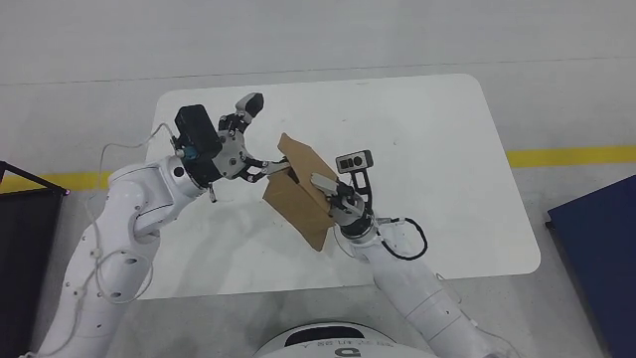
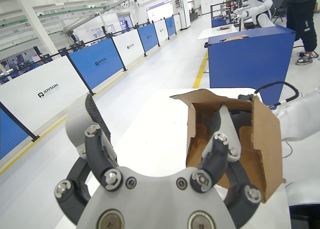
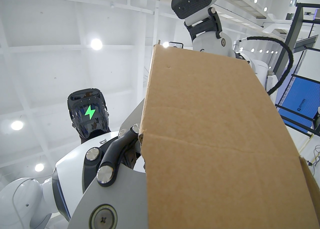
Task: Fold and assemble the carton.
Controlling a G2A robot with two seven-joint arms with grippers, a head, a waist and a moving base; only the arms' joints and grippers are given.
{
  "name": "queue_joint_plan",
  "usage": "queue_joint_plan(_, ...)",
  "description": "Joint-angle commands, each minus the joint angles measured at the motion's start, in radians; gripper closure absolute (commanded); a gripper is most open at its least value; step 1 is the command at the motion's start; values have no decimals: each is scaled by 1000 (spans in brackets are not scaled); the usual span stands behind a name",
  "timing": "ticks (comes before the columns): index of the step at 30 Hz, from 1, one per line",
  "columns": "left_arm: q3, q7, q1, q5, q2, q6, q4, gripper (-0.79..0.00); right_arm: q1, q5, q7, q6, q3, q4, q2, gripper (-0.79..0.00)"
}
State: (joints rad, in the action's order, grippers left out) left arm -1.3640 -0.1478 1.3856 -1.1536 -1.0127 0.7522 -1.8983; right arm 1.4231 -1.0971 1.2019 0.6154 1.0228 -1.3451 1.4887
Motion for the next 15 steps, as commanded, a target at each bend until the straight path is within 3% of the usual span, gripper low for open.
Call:
queue_joint_plan(1,-7,-7,-3,24,-1,-2,3,-785,2,-2,3,-1,3,-2,0,0)
queue_joint_plan(12,-121,-39,35,65,12,79,-25,-785,-14,-41,9,-6,34,31,0,0)
queue_joint_plan(15,-119,-20,49,57,14,100,-46,-785,-23,-46,11,-9,34,40,2,0)
